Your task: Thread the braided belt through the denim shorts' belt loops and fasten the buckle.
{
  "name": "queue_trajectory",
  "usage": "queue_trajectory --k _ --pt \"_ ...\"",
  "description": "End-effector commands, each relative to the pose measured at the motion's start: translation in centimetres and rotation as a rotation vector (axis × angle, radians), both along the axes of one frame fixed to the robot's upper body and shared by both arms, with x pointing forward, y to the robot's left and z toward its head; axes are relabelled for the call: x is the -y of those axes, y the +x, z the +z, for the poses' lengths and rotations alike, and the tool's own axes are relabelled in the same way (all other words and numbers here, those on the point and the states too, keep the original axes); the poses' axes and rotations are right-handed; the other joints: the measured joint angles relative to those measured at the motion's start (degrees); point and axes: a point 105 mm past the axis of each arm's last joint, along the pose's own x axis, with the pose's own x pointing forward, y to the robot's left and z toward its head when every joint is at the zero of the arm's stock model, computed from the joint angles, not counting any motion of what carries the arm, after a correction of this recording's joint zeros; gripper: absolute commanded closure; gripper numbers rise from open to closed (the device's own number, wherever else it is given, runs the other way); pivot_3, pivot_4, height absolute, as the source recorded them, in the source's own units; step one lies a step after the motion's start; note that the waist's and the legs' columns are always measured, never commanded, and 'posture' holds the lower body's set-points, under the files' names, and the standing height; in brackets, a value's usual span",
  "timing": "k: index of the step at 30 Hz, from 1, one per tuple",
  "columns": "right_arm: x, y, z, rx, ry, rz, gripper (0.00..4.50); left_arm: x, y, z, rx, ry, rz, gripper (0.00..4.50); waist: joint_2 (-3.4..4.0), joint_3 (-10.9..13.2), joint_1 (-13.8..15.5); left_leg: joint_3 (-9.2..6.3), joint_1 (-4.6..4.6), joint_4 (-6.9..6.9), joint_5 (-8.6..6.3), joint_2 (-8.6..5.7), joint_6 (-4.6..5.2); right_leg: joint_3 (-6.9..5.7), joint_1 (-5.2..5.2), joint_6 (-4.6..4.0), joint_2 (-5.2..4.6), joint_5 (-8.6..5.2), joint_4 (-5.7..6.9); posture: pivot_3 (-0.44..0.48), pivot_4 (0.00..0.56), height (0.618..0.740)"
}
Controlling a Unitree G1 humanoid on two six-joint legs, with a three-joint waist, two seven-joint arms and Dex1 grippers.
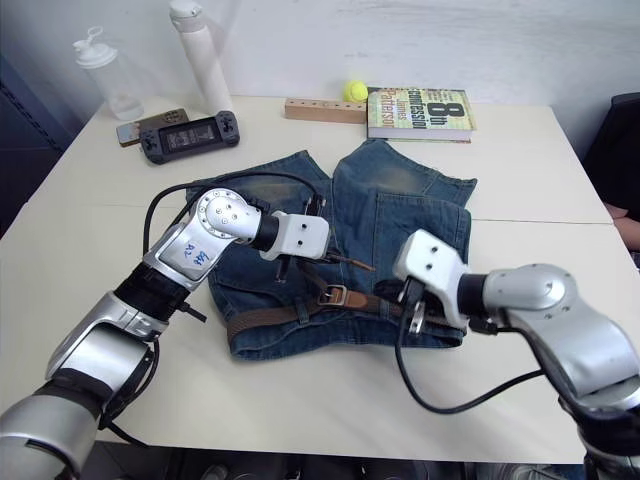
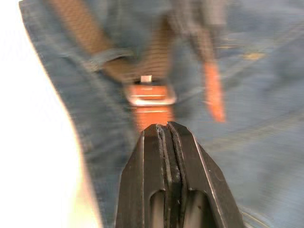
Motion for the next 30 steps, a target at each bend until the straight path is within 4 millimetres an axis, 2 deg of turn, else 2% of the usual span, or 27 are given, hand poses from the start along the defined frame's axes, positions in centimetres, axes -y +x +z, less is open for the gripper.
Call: queue_trajectory --k 1,4,8,18,24,27,30 --pt "-2.2 -0.8 -2.1 0.135 -0.113 0.077 2.67 0.0 1.5 0.4 0.139 0.012 -0.034 4.5 -0.13 0.08 -0.02 0.0 0.0 0.07 0.0 -0.01 0.03 -0.01 0.01 0.0 -0.03 0.0 -0.03 0.0 0.15 0.738" --pt "-2.0 0.0 -1.7 0.215 -0.13 0.038 1.42 0.1 1.5 0.0 0.138 0.016 -0.07 4.5 -0.17 0.1 -0.04 0.02 0.0 0.14 0.02 -0.02 0.06 0.01 -0.01 0.02 -0.06 0.01 0.07 0.0 0.15 0.738" --pt "-1.5 0.0 -1.8 0.227 -0.169 0.049 1.42 -0.5 1.5 -0.9 0.154 0.072 -0.109 4.5 -0.18 0.1 -0.07 -0.01 0.0 0.17 0.02 -0.02 0.06 -0.04 -0.01 0.02 -0.04 0.01 0.07 0.0 0.15 0.738" --pt "-1.6 1.9 -4.5 0.314 -0.224 -0.01 1.42 -1.6 2.8 -0.6 0.277 0.176 -0.161 4.5 -0.21 0.12 -0.14 0.01 -0.04 0.4 0.02 -0.02 0.08 -0.07 0.0 0.02 -0.03 0.01 0.14 0.0 0.15 0.738" --pt "-2.5 2.9 -4.6 0.355 -0.169 -0.056 1.42 -1.7 3.4 -0.2 0.352 0.21 -0.188 4.5 -0.22 0.13 -0.15 0.03 -0.07 0.5 0.02 0.0 0.09 -0.08 -0.02 0.02 0.0 0.01 0.24 0.0 0.15 0.738" --pt "-2.9 2.7 -4.4 0.349 -0.121 -0.056 2.2 -1.4 3.2 0.1 0.343 0.19 -0.202 4.5 -0.22 0.13 -0.17 -0.05 -0.19 0.63 0.02 0.0 0.11 -0.18 -0.03 0.02 0.0 0.01 0.29 0.0 0.15 0.738" --pt "-2.6 2.6 -4.5 0.338 -0.095 -0.077 3.59 -1.4 3.1 0.4 0.348 0.189 -0.221 4.5 -0.22 0.13 -0.16 -0.24 -0.45 0.83 0.02 0.0 0.11 -0.37 -0.11 0.02 0.0 0.01 0.4 0.0 0.15 0.738"
